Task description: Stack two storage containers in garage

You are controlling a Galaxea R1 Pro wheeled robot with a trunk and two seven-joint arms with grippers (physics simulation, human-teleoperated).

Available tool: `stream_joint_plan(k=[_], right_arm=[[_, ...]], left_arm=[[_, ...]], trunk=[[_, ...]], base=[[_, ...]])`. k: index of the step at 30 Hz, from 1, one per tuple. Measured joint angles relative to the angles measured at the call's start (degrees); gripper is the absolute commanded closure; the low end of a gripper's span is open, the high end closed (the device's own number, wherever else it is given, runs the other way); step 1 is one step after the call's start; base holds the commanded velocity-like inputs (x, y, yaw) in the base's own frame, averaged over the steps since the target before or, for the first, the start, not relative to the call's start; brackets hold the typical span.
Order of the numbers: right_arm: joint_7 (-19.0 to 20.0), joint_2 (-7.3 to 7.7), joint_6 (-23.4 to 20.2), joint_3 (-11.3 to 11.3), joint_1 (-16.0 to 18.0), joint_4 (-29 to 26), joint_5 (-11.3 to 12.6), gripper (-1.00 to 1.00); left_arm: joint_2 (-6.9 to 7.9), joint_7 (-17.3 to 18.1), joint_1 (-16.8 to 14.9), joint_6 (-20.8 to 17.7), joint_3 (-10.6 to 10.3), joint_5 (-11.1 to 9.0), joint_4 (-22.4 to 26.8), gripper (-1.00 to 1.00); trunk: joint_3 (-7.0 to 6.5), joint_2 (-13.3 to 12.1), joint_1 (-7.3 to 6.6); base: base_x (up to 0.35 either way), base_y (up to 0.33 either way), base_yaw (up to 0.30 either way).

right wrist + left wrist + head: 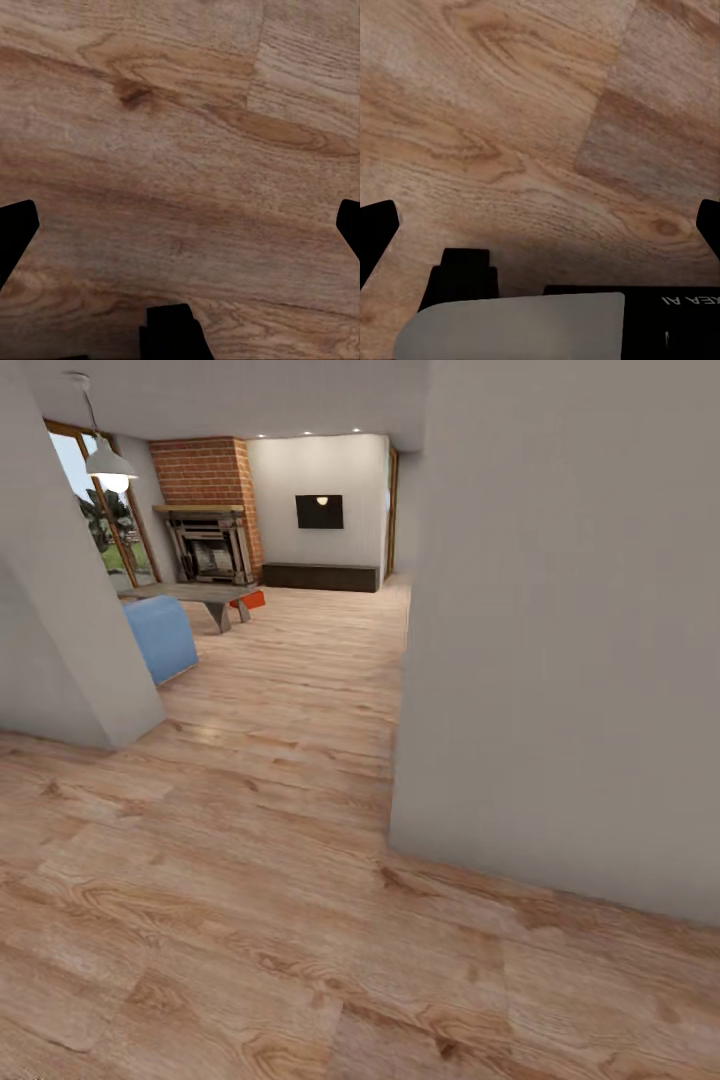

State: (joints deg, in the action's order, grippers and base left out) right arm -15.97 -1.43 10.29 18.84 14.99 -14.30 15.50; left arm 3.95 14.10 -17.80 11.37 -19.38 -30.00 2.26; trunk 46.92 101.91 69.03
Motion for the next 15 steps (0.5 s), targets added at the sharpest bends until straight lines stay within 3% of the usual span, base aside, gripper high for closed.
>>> stream_joint_plan(k=[15], right_arm=[[0.0, 0.0, 0.0, 0.0, 0.0, 0.0, 0.0, -1.0]], left_arm=[[0.0, 0.0, 0.0, 0.0, 0.0, 0.0, 0.0, -1.0]], trunk=[[0.0, 0.0, 0.0]], base=[[0.307, 0.192, 0.296]])
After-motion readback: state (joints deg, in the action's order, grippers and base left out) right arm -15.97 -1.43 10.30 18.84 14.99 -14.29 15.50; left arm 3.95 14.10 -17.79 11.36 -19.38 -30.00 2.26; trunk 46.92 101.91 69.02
